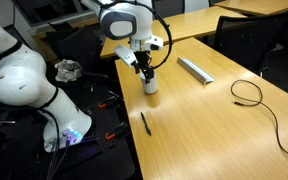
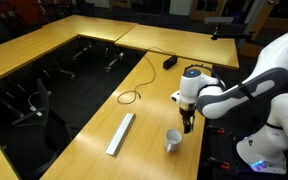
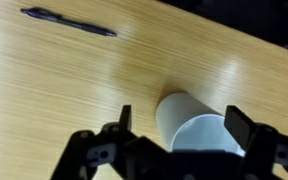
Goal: Move the mug to the right
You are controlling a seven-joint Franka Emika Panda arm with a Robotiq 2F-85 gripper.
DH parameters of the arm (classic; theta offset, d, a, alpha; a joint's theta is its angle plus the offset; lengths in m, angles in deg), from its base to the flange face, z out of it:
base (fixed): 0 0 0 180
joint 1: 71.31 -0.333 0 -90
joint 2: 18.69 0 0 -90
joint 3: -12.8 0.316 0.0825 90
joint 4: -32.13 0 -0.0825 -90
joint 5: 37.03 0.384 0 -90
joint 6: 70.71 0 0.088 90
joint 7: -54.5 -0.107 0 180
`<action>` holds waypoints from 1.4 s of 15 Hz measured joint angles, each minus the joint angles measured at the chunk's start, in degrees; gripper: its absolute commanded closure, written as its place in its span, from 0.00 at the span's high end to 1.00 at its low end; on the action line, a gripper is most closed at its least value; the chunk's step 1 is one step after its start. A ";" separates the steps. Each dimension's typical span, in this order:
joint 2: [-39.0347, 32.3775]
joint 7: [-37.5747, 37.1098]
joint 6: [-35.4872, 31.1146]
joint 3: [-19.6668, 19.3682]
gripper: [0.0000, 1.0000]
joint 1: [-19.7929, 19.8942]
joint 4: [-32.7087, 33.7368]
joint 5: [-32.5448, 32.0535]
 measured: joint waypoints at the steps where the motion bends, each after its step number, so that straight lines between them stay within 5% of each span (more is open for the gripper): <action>1: -2.23 0.00 -0.86 0.74 1.00 -0.01 0.84 1.78; 5: -9.38 -0.17 -2.71 2.50 0.97 0.24 5.00 7.48; 7: -11.78 -0.21 -2.96 2.77 0.72 0.80 6.75 8.77; 9: -13.69 -0.34 -3.15 3.11 0.64 1.55 7.92 8.81; 17: -15.65 -0.90 -3.77 5.50 0.03 2.01 8.54 5.60; 21: -15.60 -3.94 -3.76 5.59 0.03 1.99 8.52 1.20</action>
